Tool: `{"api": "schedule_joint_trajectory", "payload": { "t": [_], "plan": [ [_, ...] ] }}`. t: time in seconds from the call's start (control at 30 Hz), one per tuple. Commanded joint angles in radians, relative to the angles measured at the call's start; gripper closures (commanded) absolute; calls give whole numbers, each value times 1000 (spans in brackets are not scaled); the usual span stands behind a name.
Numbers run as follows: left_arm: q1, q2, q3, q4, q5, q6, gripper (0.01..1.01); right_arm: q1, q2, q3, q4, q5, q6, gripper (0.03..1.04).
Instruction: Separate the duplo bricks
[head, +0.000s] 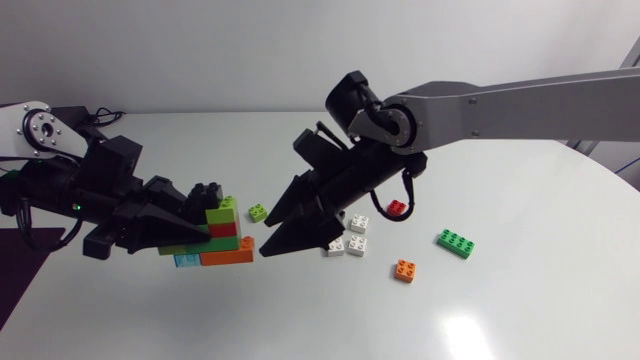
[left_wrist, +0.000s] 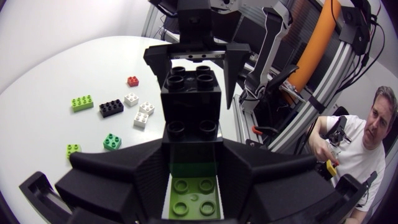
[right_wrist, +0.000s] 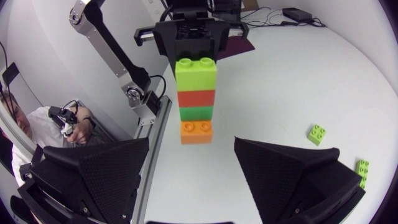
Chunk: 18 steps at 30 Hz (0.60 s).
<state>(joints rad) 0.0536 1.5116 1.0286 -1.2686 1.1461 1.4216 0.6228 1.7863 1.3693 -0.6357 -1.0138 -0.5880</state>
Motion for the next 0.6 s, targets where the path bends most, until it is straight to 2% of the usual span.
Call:
{"api": "schedule_joint_trajectory", "payload": {
  "t": [0.0, 0.57],
  "plan": [
    [-12, 21, 30, -11, 23, 37, 751, 22, 19, 25, -25, -14, -7, 102],
    [-40, 59, 91, -18, 60, 7, 749, 58, 64, 42, -18, -12, -16, 134]
  ]
}}
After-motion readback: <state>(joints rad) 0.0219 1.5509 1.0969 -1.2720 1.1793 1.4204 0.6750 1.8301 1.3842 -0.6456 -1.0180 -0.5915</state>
